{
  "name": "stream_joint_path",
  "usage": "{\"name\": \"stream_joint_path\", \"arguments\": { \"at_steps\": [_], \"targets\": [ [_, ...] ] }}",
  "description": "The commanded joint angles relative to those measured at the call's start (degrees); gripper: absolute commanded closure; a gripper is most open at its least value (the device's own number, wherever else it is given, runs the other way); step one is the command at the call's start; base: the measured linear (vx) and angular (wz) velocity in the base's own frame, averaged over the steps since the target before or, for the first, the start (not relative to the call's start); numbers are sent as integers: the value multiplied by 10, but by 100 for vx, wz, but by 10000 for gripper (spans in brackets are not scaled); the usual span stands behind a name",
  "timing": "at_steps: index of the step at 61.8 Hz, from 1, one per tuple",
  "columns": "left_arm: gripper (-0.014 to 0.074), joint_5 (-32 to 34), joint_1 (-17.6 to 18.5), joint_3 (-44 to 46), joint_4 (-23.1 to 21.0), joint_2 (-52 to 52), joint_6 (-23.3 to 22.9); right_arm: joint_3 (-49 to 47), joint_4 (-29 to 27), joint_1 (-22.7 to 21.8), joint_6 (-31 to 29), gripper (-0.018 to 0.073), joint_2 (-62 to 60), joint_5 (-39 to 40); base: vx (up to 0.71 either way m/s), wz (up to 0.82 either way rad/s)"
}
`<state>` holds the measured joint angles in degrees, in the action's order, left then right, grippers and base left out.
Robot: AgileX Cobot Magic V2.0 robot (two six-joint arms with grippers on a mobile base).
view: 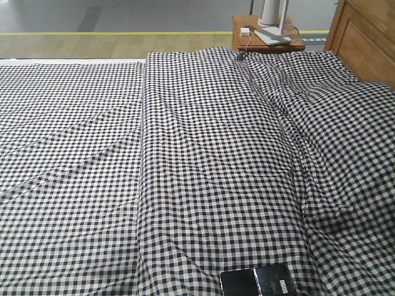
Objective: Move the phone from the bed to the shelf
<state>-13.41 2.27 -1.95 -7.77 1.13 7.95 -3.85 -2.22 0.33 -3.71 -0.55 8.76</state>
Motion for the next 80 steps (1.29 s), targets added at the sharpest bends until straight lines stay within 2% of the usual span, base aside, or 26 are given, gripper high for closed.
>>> {"name": "stream_joint_path", "arguments": {
  "at_steps": [1,10,31,50,60,73,80],
  "targets": [
    [596,41,0,-1,-5,3,-2,-59,0,-2,-21,565,7,39,0,0],
    [596,41,0,-1,-5,3,-2,-132,0,-2,-21,564,56,-13,0,0],
    [596,41,0,-1,-5,3,-2,-286,0,-2,-15,558,246,-72,0,0],
    [596,41,0,-1,-5,3,-2,-339,-1,-2,-12,475,415,-106,0,0],
    [596,41,0,-1,-5,3,-2,-341,-6,-2,-11,323,471,-126,0,0],
    [596,41,0,-1,-5,3,-2,-341,-19,-2,-10,-8,512,-146,0,0],
    [596,41,0,-1,-5,3,-2,-341,-19,-2,-11,-137,515,-150,0,0]
  ]
}}
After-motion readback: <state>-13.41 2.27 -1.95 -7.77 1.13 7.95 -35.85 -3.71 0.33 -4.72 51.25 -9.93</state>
